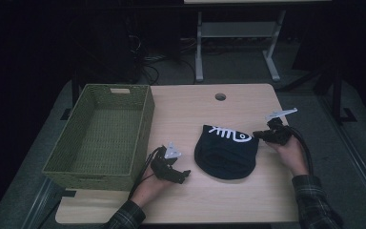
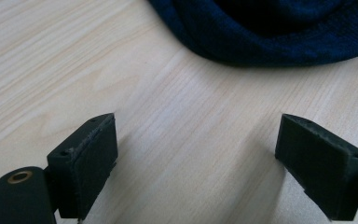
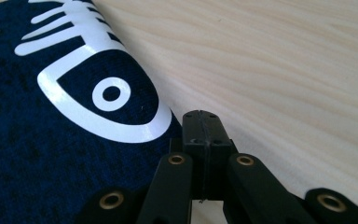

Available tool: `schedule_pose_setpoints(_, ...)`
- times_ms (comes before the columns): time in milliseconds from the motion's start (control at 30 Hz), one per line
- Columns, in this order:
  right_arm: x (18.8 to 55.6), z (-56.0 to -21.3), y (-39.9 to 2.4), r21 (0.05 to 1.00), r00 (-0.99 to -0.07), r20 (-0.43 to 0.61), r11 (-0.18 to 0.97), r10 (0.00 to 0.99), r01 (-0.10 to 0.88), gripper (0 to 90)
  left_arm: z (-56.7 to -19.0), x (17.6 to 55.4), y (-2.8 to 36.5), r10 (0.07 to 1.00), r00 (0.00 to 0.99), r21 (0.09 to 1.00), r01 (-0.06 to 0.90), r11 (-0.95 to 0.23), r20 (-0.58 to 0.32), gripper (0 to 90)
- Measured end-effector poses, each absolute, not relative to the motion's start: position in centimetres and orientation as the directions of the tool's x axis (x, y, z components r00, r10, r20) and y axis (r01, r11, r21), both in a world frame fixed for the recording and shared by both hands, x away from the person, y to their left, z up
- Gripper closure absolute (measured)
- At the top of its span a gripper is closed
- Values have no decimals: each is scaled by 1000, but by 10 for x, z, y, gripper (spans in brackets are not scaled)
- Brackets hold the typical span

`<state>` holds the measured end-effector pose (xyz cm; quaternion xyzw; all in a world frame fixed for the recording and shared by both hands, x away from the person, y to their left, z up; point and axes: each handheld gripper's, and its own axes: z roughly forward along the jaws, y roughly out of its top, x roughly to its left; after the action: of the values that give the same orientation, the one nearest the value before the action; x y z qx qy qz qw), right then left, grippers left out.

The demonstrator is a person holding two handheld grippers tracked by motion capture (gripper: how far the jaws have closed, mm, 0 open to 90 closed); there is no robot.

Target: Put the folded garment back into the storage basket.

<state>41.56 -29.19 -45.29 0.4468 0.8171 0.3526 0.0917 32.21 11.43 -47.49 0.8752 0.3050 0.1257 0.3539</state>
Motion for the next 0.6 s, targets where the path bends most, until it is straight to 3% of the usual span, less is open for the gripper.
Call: schedule_pose_setpoints(600,390,-451,-287,673,-618,147,380,772,635,900,-462,303,114,614,789,676,451,-582,3,120)
